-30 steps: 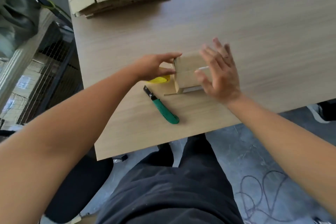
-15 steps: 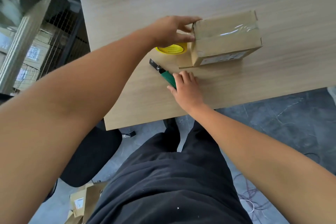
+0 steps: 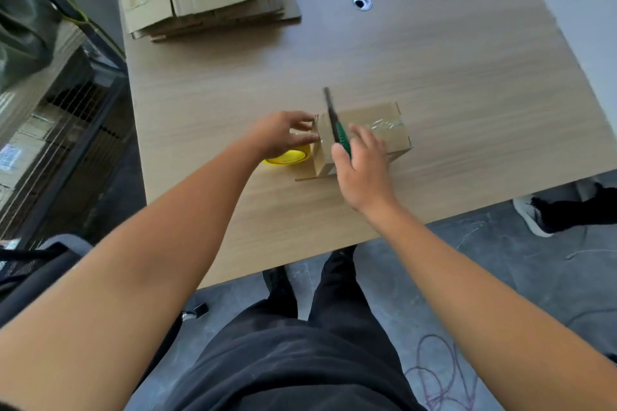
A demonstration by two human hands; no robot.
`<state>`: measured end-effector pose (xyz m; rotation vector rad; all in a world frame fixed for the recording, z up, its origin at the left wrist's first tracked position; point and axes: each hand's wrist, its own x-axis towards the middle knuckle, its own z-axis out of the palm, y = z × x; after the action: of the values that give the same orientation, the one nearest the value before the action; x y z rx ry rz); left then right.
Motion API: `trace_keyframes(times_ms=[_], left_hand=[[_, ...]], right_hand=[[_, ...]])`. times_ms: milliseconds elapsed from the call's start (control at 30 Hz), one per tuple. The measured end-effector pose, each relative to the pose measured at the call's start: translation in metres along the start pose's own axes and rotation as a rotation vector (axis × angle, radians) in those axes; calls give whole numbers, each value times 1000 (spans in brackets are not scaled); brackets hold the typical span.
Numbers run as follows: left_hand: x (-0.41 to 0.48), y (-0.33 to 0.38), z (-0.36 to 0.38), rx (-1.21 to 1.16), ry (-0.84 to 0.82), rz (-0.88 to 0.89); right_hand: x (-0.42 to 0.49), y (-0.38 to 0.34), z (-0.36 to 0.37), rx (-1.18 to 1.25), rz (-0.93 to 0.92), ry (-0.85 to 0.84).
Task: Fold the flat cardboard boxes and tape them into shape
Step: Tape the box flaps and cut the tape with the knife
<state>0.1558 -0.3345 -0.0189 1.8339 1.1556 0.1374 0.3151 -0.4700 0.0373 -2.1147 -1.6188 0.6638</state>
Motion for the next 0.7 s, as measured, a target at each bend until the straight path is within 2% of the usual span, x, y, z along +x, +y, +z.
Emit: trace_keyframes(times_ms=[67,133,267,367,533,700], left_hand=[[-4,2,3,40,69,-38],[-12,3,3,40,100,-57],[-40,-6,-1,-200,88,-63],[-52,-11,-4,-75,128,-81],[-44,-5,-10,175,63,-175],[-41,6,-11,209,53,-148]], right_hand=[[12,-1,8,-78,60,-149],[11,4,15,-178,46,-224],[12,3,16,-252,42,-299],[16,-3,11,-286,50,-381],[21,-8,6,-344,60,-446],[18,-17,13,-503,81,-462]])
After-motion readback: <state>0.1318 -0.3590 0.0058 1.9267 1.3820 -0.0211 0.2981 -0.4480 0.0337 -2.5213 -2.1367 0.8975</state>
